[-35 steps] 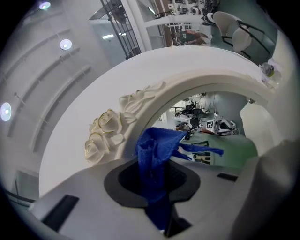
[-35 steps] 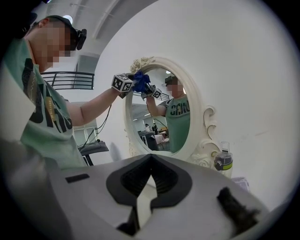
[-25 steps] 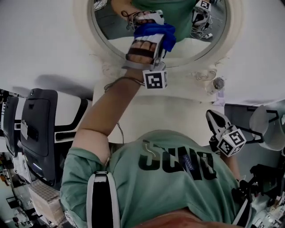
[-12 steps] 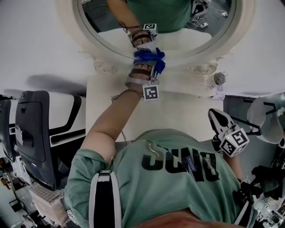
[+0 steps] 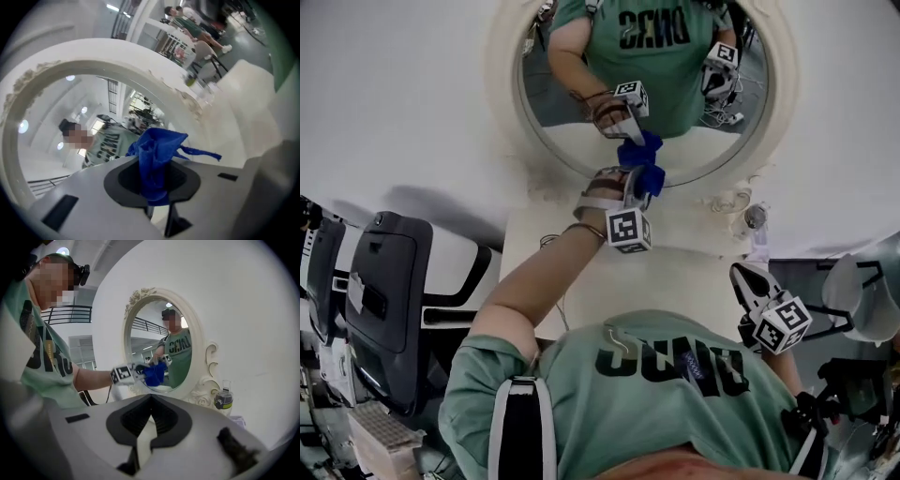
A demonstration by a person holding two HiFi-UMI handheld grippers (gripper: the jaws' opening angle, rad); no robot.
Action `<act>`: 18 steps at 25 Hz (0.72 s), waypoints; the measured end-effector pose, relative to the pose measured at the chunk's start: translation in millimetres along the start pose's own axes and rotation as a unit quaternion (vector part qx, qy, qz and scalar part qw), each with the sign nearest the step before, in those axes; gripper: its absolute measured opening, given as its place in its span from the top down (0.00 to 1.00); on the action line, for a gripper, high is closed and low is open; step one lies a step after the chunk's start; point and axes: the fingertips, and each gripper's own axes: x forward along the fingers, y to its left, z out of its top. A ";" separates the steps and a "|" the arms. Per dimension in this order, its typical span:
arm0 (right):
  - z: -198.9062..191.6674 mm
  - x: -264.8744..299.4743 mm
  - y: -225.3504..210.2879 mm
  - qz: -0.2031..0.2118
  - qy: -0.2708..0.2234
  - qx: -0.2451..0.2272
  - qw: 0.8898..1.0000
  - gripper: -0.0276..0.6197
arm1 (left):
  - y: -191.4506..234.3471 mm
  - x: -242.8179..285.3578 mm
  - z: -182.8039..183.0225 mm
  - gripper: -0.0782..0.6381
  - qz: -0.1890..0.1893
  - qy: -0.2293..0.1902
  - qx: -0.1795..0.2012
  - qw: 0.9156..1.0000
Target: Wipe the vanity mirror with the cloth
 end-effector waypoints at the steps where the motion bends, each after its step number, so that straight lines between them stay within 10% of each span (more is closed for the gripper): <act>1: 1.1 0.7 -0.2 0.002 -0.005 0.001 1.000 0.95 | 38.8 -16.0 19.6 0.77 0.026 -0.025 -0.020 0.999; 9: 17.4 11.2 7.8 0.027 -0.041 -0.009 0.999 0.95 | 330.2 -126.4 130.3 0.77 0.259 -0.093 0.016 0.961; 18: 11.6 5.0 -4.6 0.019 -0.058 0.010 0.998 0.95 | 372.0 -108.6 132.8 0.77 0.283 -0.015 0.093 0.954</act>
